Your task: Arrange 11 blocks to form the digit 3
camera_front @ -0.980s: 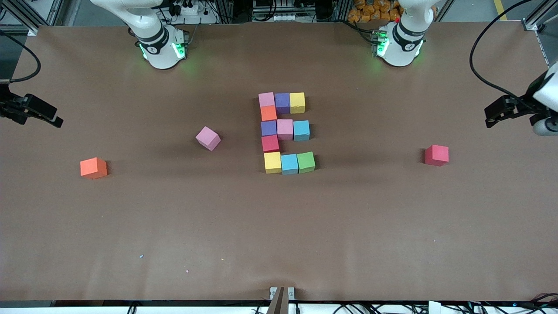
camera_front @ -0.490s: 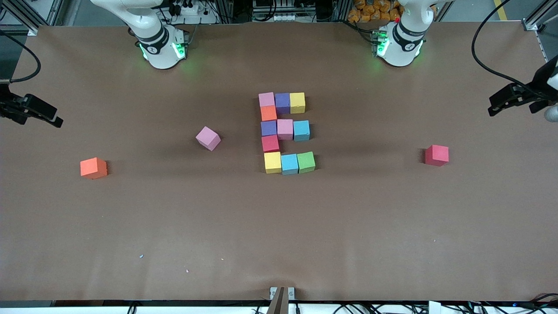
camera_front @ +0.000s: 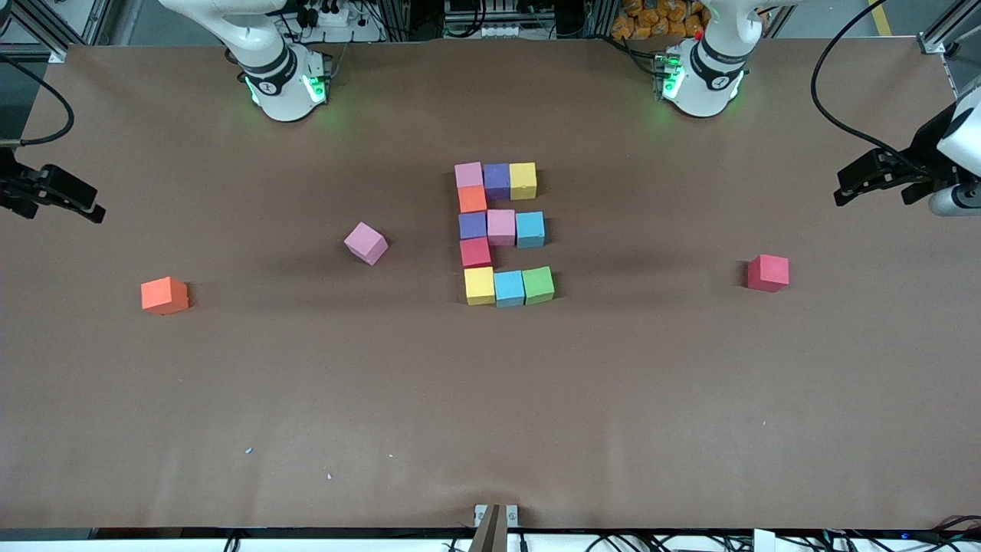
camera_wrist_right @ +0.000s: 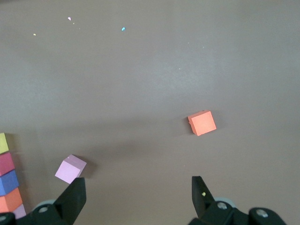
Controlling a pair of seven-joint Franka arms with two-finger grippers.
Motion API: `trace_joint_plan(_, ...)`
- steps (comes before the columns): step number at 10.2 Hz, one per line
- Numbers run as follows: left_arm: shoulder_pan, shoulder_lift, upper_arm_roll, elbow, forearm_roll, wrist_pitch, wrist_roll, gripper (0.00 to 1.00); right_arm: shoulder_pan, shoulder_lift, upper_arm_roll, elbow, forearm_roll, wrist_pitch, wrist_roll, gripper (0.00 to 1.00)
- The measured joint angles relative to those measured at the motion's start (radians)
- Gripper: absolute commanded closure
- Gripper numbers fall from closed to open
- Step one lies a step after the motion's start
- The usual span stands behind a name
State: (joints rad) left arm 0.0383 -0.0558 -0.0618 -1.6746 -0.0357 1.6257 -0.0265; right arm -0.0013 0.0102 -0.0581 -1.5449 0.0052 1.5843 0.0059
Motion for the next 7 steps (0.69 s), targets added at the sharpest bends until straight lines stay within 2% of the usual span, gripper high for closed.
trace_joint_plan(4,-0.077,-0.002,0.035,-0.01,0.0,0.007,0.029,0.0,0.0,0.0,0.0,-0.004,-0.002,-0.005,-0.008,0.0)
trace_joint_plan(7,-0.097,-0.005,0.047,-0.01,0.0,0.01,0.029,0.0,0.0,0.0,0.0,-0.009,-0.002,-0.018,-0.008,0.0)
